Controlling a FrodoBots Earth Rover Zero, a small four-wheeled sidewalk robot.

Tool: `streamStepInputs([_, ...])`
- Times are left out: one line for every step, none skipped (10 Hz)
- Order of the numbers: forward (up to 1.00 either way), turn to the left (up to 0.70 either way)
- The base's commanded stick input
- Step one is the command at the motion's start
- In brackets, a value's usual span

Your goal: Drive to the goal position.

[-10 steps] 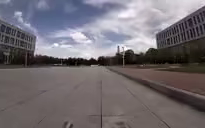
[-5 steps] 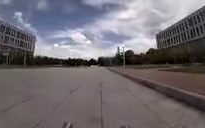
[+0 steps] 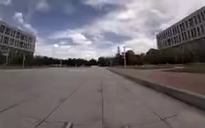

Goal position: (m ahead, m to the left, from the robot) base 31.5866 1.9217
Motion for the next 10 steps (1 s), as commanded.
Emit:
streamStepInputs([1.00, 0.03])
streamStepInputs([1.00, 0.03])
streamStepInputs([1.00, 0.03])
streamStepInputs([1.00, 0.03])
streamStepInputs([1.00, 0.03])
streamStepInputs([1.00, 0.03])
streamStepInputs([1.00, 0.03])
streamStepInputs([1.00, 0.03])
streamStepInputs([1.00, 0.03])
streamStepInputs([1.00, 0.03])
